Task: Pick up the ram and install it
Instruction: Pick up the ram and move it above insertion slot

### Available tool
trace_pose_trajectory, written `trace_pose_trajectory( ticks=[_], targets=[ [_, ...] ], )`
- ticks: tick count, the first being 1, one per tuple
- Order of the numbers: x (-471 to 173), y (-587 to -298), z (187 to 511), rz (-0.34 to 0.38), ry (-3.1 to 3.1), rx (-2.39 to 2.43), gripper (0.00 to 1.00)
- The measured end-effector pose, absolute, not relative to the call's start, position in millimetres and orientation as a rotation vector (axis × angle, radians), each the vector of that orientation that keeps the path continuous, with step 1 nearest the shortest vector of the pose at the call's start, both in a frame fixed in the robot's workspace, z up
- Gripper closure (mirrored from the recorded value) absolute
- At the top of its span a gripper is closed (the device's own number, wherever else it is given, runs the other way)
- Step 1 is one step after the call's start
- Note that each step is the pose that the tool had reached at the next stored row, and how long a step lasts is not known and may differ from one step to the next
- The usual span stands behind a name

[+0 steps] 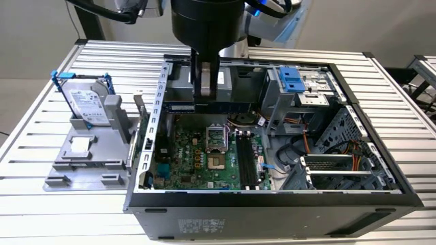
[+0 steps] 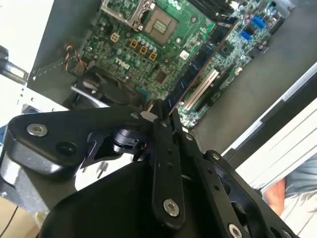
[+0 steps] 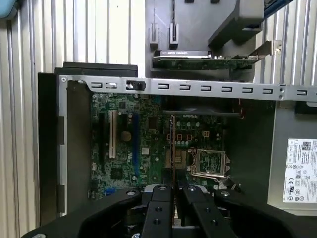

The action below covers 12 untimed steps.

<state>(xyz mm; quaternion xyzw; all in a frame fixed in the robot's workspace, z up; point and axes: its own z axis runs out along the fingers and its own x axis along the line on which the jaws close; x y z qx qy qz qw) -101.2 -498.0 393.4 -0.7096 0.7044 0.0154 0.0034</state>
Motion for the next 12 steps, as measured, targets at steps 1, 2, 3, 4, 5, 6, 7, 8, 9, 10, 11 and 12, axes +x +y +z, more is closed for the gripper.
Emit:
trace_pose_trajectory(
  ticks=[1, 2, 3, 4, 5, 6, 7, 8, 9, 10, 11, 12],
  targets=[
    [-97.6, -497.7, 393.4, 0.048, 2.208, -2.225, 1.00],
    [-94.1, -497.4, 393.4, 0.048, 2.208, -2.225, 1.00],
    [-90.5, -497.2, 393.4, 0.048, 2.208, -2.225, 1.00],
    [-87.3, -496.9, 393.4, 0.048, 2.208, -2.225, 1.00],
    [-83.9, -496.7, 393.4, 0.048, 2.208, -2.225, 1.00],
    [-80.6, -496.5, 393.5, 0.048, 2.208, -2.225, 1.00],
    [-77.5, -496.3, 393.5, 0.048, 2.208, -2.225, 1.00],
    [-74.3, -496.0, 393.4, 0.048, 2.208, -2.225, 1.00],
    [-71.1, -495.8, 393.4, 0.048, 2.208, -2.225, 1.00],
    [-67.6, -495.5, 393.5, 0.048, 2.208, -2.225, 1.00],
    [-64.2, -495.2, 393.4, 0.048, 2.208, -2.225, 1.00],
    [-61.1, -495.0, 393.4, 0.048, 2.208, -2.225, 1.00]
  ],
)
